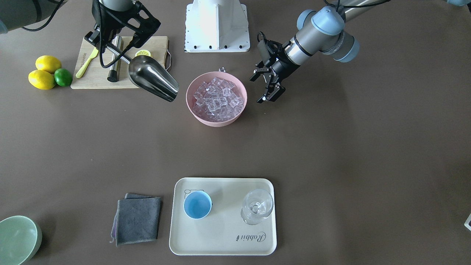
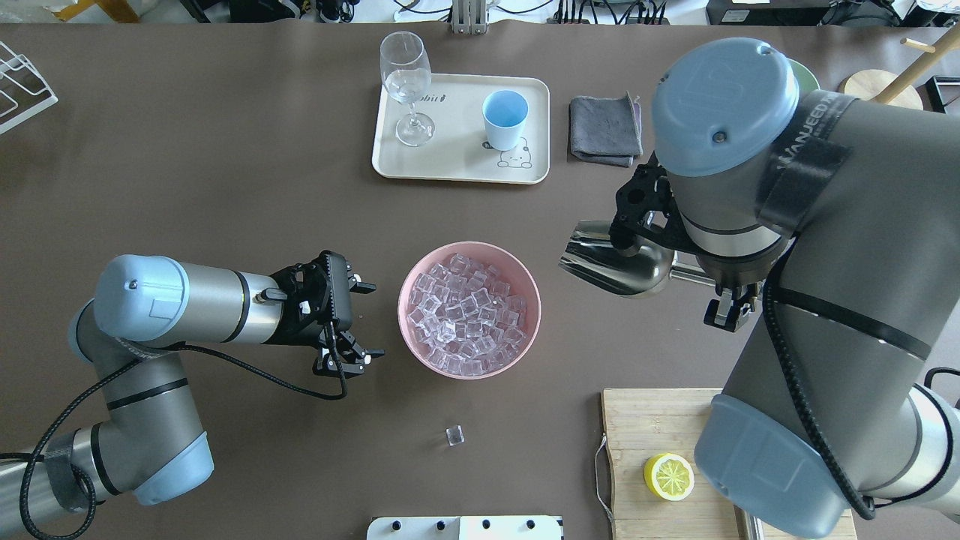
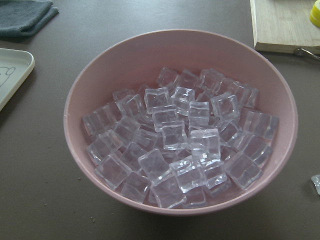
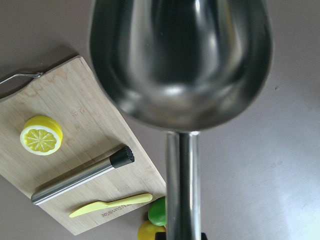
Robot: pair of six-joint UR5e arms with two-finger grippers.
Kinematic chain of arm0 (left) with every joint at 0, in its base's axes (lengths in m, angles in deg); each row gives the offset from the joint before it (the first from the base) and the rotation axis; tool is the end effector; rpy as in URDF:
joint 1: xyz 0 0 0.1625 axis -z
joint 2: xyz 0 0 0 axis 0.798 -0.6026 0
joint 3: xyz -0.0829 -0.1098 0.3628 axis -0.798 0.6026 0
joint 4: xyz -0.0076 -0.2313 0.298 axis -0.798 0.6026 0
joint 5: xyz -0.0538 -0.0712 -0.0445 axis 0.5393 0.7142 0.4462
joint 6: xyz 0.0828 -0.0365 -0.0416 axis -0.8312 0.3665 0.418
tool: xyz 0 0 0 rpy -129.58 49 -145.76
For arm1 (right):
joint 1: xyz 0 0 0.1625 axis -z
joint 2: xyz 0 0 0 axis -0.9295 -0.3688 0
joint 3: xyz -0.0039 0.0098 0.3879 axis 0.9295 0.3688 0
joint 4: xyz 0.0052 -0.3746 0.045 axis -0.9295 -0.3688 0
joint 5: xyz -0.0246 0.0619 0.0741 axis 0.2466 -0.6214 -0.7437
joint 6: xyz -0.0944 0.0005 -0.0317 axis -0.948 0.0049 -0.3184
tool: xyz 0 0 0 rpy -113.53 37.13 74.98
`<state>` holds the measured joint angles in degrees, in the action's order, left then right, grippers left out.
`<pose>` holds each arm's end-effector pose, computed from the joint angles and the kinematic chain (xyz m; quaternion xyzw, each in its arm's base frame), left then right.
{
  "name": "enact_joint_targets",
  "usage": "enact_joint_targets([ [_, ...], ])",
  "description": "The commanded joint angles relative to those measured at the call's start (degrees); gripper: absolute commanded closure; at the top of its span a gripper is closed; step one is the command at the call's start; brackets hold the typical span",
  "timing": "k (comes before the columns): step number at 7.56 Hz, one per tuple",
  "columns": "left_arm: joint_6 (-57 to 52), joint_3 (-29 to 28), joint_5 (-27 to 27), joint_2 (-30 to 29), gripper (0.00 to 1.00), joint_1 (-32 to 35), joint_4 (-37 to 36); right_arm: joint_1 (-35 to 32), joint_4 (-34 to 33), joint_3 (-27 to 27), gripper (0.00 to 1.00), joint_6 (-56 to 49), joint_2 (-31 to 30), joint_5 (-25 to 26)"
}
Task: Put ice in cup with scoop
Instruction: 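Swing the held scoop over and lower it into the pink bowl of ice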
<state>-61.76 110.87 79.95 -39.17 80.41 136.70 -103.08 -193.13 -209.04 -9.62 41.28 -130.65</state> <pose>0.4366 -0.3429 0.2848 0.4772 0.4377 0.4696 0.6001 -0.3085 -0.3505 0.1825 0.0305 -0.1289 -0.5300 0.8376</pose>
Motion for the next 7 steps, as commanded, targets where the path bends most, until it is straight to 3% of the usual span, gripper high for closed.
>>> enact_joint_targets([
  [1, -0.2, -2.2, 0.1, -1.8, 0.02, -0.1, 0.2, 3.2, -6.8, 4.8, 1.0, -1.2, 6.6, 2.9],
  [3, -0.2, -2.1, 0.2, -1.3, 0.01, -0.3, 0.3, 5.9, -13.4, 10.6, 1.0, -1.1, 13.8, 6.5],
  [5, -0.2, -2.3, 0.1, -1.2, 0.02, -0.3, 0.3, 7.3, -14.2, 18.3, 1.0, -1.2, 18.8, 8.0],
  [7, -0.2, -2.3, 0.2, -0.8, 0.02, -0.3, 0.2, 7.4, -15.3, 21.2, 1.0, -1.5, 19.9, 8.1],
])
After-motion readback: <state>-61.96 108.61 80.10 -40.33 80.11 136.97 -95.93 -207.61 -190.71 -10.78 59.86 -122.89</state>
